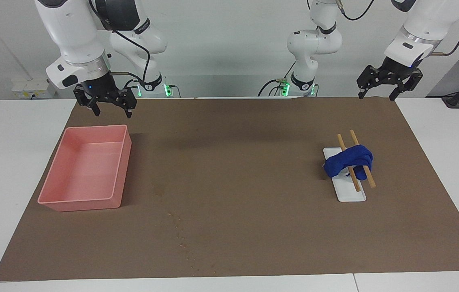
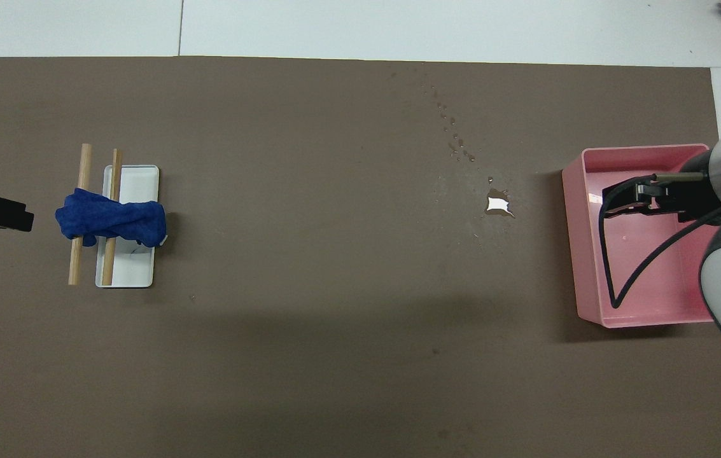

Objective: Wipe water with towel using both arms
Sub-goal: 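Reach the left gripper to the blue towel on the white tray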

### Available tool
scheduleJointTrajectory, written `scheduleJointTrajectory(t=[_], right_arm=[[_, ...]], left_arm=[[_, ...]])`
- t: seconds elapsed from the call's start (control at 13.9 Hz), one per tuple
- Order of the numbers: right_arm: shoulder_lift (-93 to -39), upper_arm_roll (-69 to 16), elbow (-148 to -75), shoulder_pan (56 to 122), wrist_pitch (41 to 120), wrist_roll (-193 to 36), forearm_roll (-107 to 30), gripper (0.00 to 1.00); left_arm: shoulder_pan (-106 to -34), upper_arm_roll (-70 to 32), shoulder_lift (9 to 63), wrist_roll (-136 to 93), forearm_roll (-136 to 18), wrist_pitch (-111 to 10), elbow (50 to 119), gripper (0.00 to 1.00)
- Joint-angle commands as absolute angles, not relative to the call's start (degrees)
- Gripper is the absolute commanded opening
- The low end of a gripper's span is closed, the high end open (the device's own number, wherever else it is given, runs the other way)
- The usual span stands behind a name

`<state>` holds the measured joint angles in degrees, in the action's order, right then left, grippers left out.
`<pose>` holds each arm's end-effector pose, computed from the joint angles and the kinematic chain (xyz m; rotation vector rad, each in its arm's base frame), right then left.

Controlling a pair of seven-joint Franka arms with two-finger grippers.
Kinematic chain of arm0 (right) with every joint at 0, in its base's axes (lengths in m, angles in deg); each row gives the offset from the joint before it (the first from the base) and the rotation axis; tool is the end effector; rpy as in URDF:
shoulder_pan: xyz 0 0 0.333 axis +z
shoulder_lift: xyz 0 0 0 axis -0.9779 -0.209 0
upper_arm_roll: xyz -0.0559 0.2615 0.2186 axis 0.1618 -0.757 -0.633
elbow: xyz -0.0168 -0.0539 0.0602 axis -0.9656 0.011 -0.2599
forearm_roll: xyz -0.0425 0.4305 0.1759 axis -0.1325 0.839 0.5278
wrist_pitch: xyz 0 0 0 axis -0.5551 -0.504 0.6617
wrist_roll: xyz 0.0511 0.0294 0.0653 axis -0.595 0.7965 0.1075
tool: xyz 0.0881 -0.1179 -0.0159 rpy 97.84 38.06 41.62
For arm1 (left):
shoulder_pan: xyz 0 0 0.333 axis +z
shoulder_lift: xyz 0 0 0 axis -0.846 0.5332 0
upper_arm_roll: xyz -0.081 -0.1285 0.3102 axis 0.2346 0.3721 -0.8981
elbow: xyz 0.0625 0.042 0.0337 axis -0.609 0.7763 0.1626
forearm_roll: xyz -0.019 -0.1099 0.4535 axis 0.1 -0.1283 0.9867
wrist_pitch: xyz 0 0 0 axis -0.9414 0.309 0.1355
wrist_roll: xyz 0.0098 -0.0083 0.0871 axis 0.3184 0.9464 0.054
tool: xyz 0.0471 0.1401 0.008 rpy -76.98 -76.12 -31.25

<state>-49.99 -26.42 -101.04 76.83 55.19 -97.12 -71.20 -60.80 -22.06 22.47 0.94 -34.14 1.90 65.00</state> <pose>0.6242 0.0569 0.5929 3.0971 -0.1285 -0.0122 0.6008 -0.0298 0.6511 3.1172 -0.2561 0.0064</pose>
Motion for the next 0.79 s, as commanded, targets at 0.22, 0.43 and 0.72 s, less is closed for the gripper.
scheduleJointTrajectory(t=[0.22, 0.43, 0.72], right_arm=[[-49.41, -26.56, -101.17, 76.18, 54.37, -96.09, -69.87, 1.0], [-49.5, -26.56, -101.17, 76.18, 54.37, -96.09, -69.78, 1.0], [-49.41, -26.56, -101.17, 76.27, 54.37, -96.09, -69.87, 1.0]], left_arm=[[-61.64, -22.58, 21.97, 0.86, -34.24, 1.53, 65.38, 1.0], [-60.95, -22.67, 20.22, -1.07, -34.24, -4.5, 70.46, 1.0], [-59.1, -22.93, 20.37, -1.25, -33.72, -18.14, 78.29, 1.0]])
